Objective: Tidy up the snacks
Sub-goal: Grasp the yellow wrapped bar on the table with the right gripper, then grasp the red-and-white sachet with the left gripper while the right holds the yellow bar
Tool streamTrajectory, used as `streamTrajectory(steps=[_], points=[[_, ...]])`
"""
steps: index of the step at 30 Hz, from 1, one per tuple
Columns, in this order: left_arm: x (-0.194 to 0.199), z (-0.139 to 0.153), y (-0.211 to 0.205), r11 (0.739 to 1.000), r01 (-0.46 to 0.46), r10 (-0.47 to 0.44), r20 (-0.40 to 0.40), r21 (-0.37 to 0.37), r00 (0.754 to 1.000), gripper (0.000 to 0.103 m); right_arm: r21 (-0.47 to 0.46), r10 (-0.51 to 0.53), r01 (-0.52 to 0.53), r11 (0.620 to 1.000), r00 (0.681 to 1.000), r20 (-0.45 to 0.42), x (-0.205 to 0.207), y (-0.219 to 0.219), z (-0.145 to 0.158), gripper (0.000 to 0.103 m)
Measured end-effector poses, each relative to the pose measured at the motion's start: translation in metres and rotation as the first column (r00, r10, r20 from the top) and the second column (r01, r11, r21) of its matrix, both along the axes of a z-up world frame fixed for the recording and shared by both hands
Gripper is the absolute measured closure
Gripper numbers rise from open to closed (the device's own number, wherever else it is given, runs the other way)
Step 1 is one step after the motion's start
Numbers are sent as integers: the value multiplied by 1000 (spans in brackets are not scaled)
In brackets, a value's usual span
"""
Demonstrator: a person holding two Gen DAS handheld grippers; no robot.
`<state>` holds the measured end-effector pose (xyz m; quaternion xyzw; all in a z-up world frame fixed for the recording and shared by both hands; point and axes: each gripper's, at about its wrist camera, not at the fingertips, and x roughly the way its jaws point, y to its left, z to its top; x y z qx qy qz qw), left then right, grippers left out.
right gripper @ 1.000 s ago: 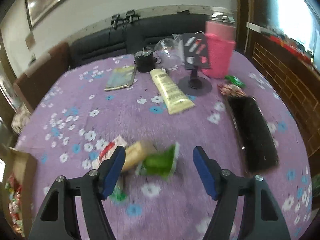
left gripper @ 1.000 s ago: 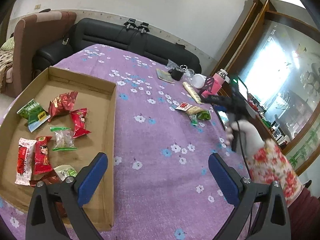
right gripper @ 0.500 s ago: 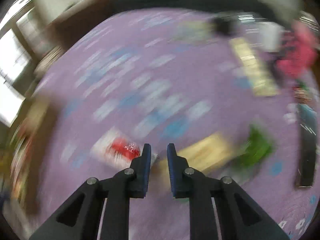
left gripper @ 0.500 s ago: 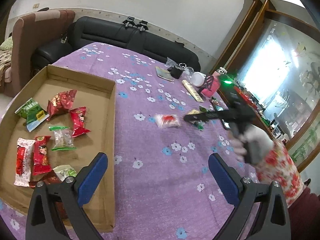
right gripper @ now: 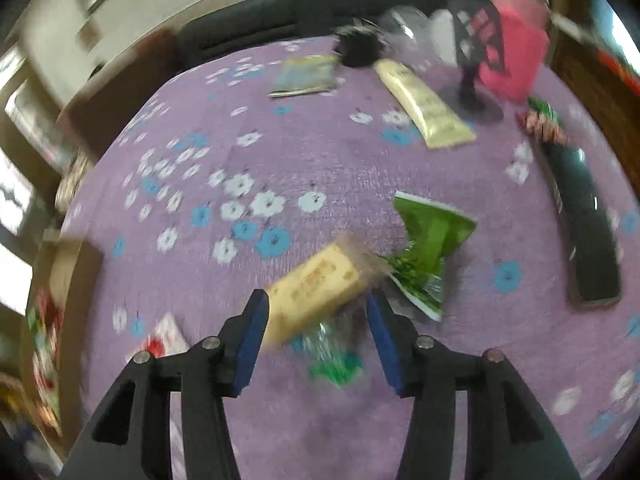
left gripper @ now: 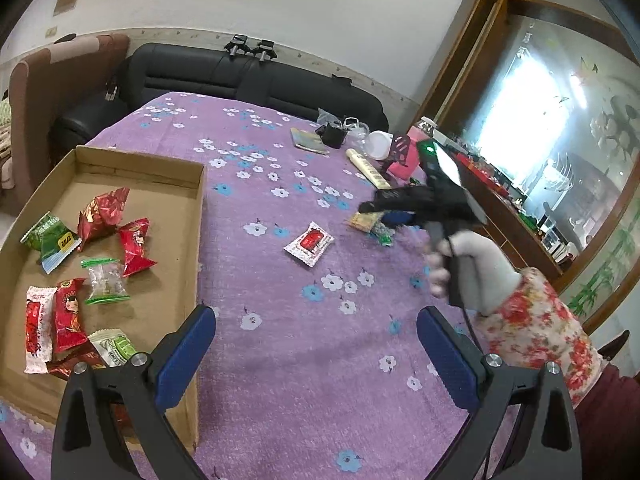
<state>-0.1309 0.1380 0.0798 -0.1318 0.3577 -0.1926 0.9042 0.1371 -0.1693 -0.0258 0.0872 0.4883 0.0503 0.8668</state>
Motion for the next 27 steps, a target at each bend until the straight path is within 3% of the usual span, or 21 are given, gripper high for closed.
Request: streamTrajectory(steps=[3, 5, 9, 14, 19, 22, 23, 25, 26, 27], points=[[0, 0, -3, 1000, 4, -4, -4, 9, 1000, 1, -4, -34, 34, 999, 999, -2, 14, 12, -5, 53], [1, 0, -5, 1000, 5, -5, -5, 14, 1000, 1, -54, -25, 25, 998, 1000, 11, 16, 22, -5, 55], [3, 0, -6, 1000, -5, 5, -7, 28, 1000, 1, -76, 77, -74, 994, 996, 41, 2, 43, 0, 94], [12, 2, -14, 996, -4, 4, 2, 86, 1000, 1, -43, 211, -210, 977, 977, 32, -34, 55, 1, 94], [36, 2, -39, 984, 30, -28, -11, 176, 1000, 1, 68, 223, -225, 972, 974, 48, -77, 36, 3, 94], [64, -7, -65, 963, 72, -63, -41, 261, 997, 1, 129, 212, -219, 967, 975, 71, -98, 23, 0, 95], [74, -11, -72, 954, 83, -71, -52, 289, 996, 5, 142, 207, -217, 966, 975, 80, -101, 19, -1, 95], [99, -21, -87, 934, 119, -90, -101, 337, 991, 25, 177, 188, -201, 963, 978, 88, -104, 9, -5, 95], [109, -25, -91, 932, 138, -100, -128, 336, 987, 38, 203, 174, -187, 961, 982, 77, -103, 2, -8, 95], [123, -30, -95, 932, 156, -108, -160, 326, 981, 42, 227, 164, -176, 958, 984, 69, -102, -3, -9, 95]])
